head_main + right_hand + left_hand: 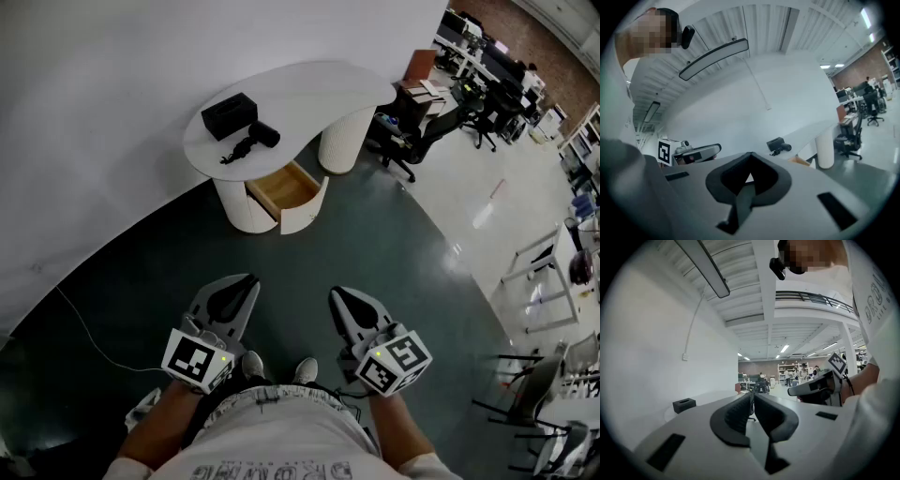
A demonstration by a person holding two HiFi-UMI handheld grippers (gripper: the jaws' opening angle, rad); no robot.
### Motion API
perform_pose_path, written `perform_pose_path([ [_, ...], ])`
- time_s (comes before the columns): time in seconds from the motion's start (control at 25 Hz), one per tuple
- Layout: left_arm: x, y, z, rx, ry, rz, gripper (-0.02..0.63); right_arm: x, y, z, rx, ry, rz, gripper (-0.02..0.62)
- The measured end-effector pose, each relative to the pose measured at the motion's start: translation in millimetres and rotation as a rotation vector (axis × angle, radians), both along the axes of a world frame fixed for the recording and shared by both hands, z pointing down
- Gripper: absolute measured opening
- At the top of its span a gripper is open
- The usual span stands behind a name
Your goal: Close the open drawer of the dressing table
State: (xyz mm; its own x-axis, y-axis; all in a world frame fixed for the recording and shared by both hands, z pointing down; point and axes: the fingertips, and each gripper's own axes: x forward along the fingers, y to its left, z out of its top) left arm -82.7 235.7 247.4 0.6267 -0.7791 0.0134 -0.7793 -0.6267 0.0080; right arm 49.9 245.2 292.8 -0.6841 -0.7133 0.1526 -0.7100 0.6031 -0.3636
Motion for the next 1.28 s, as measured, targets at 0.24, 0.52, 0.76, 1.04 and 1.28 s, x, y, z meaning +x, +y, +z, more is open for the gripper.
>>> perform_pose_path([
  [0.24,1.7,-0.2,-0.7,0.003,0.001,0.000,0.041,1.1,0.5,-0.3,0.002,-0.004,0.001,0.006],
  [0.52,1.6,-2.4,0.5,-0.004,0.000,0.001,0.040,0.9,-1.7,-0.2,0.003,-0.003,0.009,0.008],
  [0.76,5.0,0.6,0.0,-0.004,-0.001,0.006,0.040,-0.8,0.9,0.4,0.005,0.006,0.004,0.008],
  [1.04,5.0,-0.1,4.3,-0.009,0.002,0.010,0.040,0.3,-1.3,5.4,-0.003,0.019,0.016,0.008],
  [1.28,6.7,3.4,4.3,-0.013,-0.001,0.007,0.040,2.3,1.7,5.1,-0.005,0.015,0.021,0.023],
])
